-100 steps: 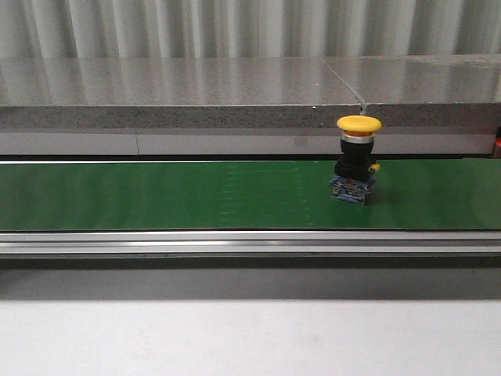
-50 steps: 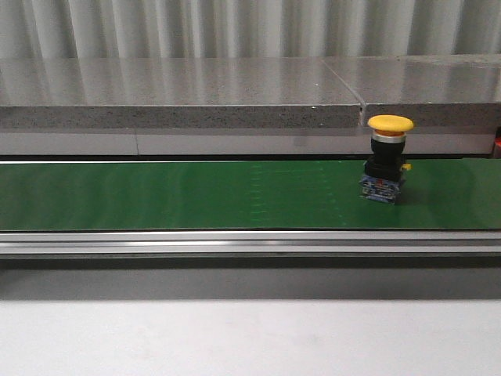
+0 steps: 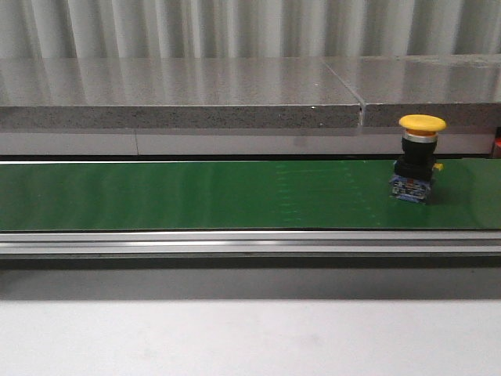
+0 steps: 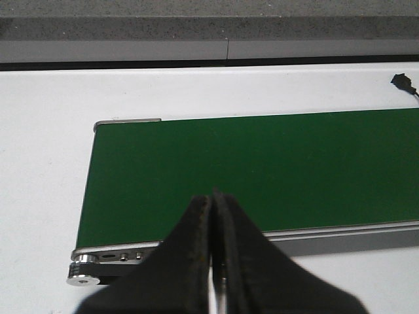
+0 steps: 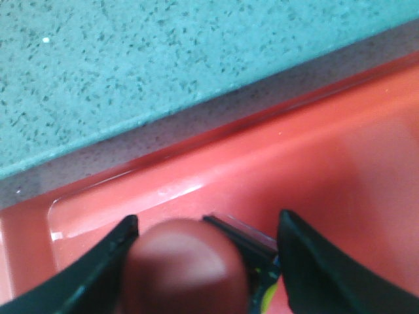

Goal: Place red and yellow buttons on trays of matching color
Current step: 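Open the right gripper and raise it from the red tray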

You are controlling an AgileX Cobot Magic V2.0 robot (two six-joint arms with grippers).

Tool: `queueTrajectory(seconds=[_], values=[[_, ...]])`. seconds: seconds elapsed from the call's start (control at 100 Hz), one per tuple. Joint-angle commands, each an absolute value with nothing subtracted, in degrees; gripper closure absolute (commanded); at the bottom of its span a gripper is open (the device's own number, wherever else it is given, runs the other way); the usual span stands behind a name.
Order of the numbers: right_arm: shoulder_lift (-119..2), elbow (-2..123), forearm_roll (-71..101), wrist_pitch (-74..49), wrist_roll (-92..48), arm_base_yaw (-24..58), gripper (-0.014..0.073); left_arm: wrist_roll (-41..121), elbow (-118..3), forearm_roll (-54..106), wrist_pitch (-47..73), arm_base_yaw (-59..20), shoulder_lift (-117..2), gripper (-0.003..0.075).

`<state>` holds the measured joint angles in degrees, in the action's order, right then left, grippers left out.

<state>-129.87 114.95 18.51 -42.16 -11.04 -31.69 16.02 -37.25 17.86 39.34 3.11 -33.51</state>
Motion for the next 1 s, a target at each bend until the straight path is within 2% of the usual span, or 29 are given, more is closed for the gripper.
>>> queueTrajectory(seconds=[0.0,0.09,0.47,0.99], values=[[-125.28,116.96,19.37,-41.28,-11.29,-31.94,0.0076,15.90,-38.61,19.36,35.34,2.59,-33.50,0.0740],[-125.28,116.96,19.37,-41.96,-11.29,-31.94,0.0053,15.90,-38.61,19.36,35.34,2.59,-33.50,0.0740],[-123.05,116.96,19.37,-43.32,-11.29,-32.34,0.0053,15.90,-38.61,19.36,35.34,2.59,-33.50,0.0740],[-107.69,116.96,19.37,-56.02,-11.78,-32.26,0.0053,15.90,-38.61,19.36,35.34,2.59,-33.50,0.0740]])
